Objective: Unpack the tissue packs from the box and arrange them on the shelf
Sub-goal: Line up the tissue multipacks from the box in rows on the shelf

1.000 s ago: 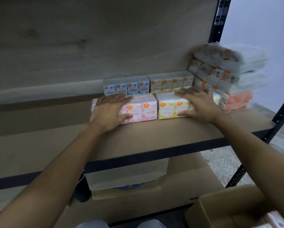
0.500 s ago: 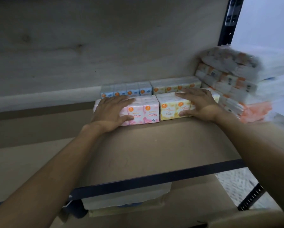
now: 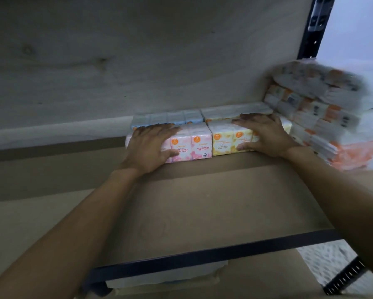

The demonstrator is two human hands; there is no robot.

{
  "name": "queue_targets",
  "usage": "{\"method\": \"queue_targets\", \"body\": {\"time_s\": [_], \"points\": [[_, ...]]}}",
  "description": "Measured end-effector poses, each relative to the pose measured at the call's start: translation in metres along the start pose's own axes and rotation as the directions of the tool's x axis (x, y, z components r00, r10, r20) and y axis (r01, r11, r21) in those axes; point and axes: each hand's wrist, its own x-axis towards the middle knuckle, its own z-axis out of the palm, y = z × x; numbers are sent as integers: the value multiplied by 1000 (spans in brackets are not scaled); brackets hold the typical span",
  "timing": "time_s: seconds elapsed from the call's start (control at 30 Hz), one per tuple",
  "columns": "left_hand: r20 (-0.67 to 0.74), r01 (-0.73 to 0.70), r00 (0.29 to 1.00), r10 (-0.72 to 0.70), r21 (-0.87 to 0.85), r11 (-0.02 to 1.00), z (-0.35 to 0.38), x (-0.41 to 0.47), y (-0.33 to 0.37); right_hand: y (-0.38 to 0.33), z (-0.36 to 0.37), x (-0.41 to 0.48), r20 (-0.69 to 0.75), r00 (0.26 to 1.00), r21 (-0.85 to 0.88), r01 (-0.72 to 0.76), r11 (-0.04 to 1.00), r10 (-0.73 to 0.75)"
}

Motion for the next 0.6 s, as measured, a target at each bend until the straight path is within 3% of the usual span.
{"method": "queue_targets", "body": {"time_s": [0.6], "points": [[-24, 1, 1000, 0, 22, 1000, 5, 13, -3, 4, 0, 9, -22, 1000, -6, 19, 1000, -19]]}}
